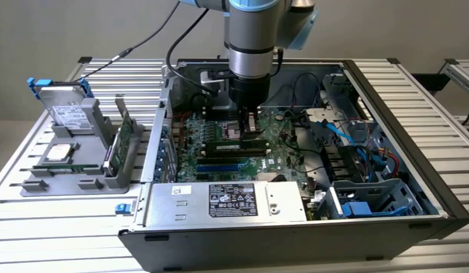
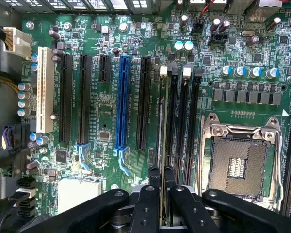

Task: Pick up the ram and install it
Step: 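Insert the ram into the slot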

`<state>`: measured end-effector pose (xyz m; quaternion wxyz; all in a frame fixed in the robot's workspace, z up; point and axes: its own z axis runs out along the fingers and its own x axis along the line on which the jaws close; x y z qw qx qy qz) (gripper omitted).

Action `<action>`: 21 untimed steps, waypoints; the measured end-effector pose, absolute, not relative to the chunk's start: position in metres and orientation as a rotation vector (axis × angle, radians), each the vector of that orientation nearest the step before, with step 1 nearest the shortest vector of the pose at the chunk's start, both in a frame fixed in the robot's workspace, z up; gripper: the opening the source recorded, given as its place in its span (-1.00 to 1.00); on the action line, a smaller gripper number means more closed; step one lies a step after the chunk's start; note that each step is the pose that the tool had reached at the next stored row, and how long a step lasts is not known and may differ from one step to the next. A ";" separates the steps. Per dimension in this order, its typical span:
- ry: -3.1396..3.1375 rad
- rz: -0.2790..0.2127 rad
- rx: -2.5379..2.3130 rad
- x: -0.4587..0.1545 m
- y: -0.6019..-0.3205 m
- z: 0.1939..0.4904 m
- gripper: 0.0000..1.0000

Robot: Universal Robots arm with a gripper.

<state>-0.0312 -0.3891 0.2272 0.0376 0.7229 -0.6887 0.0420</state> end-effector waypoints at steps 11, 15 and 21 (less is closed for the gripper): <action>-2.118 0.129 2.213 -0.033 -0.389 0.226 -0.73; -2.118 0.129 2.213 -0.033 -0.389 0.225 -0.73; -2.119 0.130 2.212 -0.033 -0.389 0.224 -0.73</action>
